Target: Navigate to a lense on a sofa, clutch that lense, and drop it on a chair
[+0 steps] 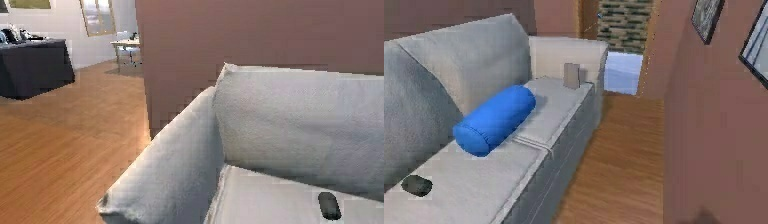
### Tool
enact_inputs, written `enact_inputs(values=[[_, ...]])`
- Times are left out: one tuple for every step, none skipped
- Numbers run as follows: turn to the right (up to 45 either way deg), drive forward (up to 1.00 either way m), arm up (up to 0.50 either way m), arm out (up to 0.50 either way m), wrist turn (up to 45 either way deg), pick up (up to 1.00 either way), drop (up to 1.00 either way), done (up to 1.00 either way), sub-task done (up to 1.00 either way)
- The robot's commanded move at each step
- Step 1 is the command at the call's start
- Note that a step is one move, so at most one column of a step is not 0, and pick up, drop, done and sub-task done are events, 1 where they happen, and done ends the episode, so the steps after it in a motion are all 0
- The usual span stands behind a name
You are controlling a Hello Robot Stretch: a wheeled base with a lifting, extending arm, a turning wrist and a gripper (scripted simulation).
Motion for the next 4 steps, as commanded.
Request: enact_inputs(values=[[45.0, 0.0, 0.0, 0.0, 0.0, 0.0, 0.0, 0.0, 0.0], [30.0, 0.0, 0.0, 0.0, 0.0, 0.0, 0.0, 0.0, 0.0], [0.0, 0.2, 0.0, 0.0, 0.0, 0.0, 0.0, 0.0, 0.0], [-45.0, 0.0, 0.0, 0.0, 0.0, 0.0, 0.0, 0.0, 0.0]])
